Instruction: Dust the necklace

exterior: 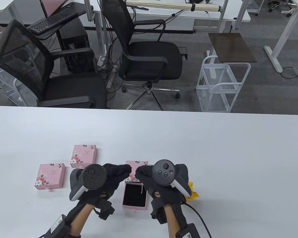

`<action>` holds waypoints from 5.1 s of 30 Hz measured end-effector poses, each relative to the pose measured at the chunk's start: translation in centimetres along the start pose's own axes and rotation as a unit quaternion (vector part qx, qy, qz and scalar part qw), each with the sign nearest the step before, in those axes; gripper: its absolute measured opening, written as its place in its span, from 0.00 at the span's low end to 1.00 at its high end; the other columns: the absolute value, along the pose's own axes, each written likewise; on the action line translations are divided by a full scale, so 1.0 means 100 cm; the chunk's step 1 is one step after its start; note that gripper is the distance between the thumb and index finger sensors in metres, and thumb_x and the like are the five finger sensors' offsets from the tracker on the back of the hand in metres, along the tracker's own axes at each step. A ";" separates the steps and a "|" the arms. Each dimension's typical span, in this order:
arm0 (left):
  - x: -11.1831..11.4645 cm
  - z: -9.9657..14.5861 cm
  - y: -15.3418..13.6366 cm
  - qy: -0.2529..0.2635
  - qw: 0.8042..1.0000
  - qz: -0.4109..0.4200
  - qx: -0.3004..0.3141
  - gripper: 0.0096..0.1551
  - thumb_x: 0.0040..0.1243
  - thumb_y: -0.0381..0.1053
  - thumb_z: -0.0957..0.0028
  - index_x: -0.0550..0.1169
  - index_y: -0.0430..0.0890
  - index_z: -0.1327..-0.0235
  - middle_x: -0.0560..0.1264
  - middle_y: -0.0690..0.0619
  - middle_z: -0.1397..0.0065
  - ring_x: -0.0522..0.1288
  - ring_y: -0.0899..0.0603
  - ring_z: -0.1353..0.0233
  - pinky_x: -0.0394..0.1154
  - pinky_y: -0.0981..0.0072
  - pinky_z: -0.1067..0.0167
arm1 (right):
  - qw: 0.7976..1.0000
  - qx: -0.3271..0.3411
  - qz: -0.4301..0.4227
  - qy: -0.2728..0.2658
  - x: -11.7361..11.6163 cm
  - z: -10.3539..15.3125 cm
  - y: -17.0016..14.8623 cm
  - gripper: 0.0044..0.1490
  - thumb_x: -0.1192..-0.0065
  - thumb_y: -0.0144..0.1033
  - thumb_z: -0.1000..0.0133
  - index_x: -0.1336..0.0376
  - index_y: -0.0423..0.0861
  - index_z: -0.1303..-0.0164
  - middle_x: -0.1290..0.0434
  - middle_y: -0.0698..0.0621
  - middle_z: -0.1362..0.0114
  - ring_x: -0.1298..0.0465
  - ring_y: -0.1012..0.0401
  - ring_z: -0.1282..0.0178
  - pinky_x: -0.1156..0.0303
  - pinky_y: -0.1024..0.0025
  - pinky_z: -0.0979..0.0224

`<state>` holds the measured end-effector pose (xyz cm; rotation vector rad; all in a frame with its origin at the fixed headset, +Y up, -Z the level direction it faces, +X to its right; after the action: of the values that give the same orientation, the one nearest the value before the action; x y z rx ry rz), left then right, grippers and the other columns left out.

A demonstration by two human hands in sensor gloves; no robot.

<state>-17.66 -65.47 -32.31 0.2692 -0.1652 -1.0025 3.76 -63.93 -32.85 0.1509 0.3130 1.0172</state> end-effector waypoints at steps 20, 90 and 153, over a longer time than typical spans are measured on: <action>0.066 -0.009 -0.007 -0.124 0.983 -0.132 -0.021 0.20 0.70 0.54 0.45 0.86 0.56 0.39 0.85 0.53 0.32 0.75 0.40 0.26 0.73 0.44 0.32 | 0.986 -0.072 0.062 0.135 -0.058 -0.027 -0.025 0.22 0.36 0.40 0.32 0.30 0.42 0.32 0.22 0.39 0.36 0.23 0.42 0.42 0.29 0.46 0.34; 0.109 -0.014 -0.047 -0.210 0.966 -0.147 -0.033 0.33 0.44 0.57 0.35 0.56 0.59 0.15 0.48 0.57 0.09 0.47 0.33 0.15 0.52 0.34 0.22 | 0.951 -0.005 0.300 0.081 -0.114 0.019 -0.020 0.25 0.28 0.42 0.39 0.34 0.49 0.33 0.25 0.40 0.33 0.22 0.47 0.43 0.26 0.51 0.37; 0.058 0.001 -0.051 -0.134 0.985 -0.095 -0.049 0.39 0.47 0.63 0.37 0.54 0.57 0.14 0.46 0.51 0.09 0.44 0.29 0.17 0.48 0.33 0.23 | 0.964 -0.144 0.217 0.043 -0.090 -0.045 -0.013 0.40 0.43 0.53 0.32 0.45 0.42 0.16 0.38 0.28 0.19 0.33 0.32 0.28 0.37 0.37 0.26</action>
<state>-18.75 -73.04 -33.63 0.0589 -0.3393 -1.2306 -1.04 -72.33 -35.75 -0.0944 0.2096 1.4957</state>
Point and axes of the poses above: the tracker on the back of each hand, its own y axis roughly to the thumb side, its own z axis roughly from the fingertips to the wrist, x = y × z, the point moved 1 cm from there along -z, roughly from the wrist to the fingertips
